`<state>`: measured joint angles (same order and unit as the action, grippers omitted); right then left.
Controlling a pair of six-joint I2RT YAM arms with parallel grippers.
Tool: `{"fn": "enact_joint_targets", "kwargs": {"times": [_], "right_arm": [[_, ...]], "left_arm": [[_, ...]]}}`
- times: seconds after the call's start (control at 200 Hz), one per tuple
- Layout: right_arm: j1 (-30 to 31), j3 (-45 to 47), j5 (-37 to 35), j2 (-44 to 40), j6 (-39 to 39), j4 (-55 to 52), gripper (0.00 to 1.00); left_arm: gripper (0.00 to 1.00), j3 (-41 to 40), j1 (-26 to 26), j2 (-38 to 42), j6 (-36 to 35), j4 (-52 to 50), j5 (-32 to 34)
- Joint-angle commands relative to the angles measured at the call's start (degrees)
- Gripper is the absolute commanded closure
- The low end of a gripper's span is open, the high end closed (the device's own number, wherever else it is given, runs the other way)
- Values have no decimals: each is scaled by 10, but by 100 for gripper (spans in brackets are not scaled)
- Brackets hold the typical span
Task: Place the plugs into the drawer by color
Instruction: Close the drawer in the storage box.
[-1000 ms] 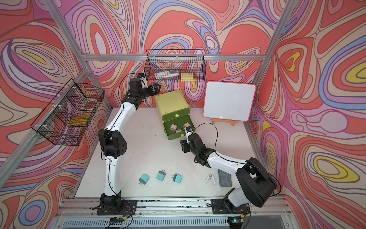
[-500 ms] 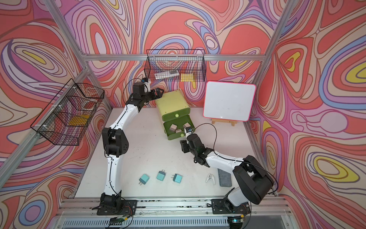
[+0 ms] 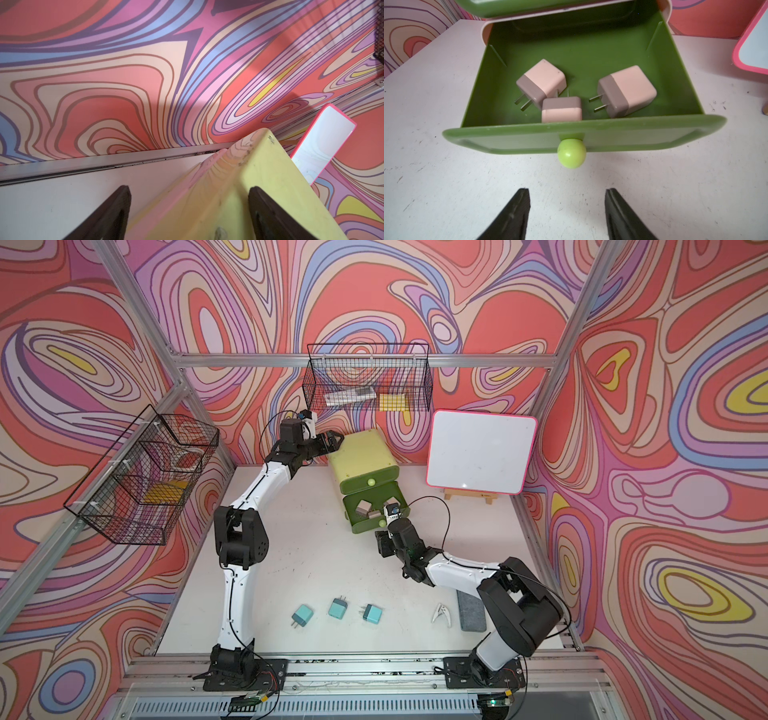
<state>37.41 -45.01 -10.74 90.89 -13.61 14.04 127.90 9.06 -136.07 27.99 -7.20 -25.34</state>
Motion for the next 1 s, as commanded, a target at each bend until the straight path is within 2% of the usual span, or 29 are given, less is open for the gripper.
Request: {"fn": "enact_joint_targets", "kwargs": {"times": [0.0, 0.711, 0.991], "right_arm": [[-3, -18, -12, 15, 12, 20, 41], [-8, -93, -7, 85, 25, 72, 41], [-11, -122, 1, 128, 17, 107, 42]], "left_arm": [[14, -13, -6, 23, -4, 1, -8], [15, -19, -11, 42, -19, -37, -24], [17, -45, -11, 61, -25, -39, -35]]}}
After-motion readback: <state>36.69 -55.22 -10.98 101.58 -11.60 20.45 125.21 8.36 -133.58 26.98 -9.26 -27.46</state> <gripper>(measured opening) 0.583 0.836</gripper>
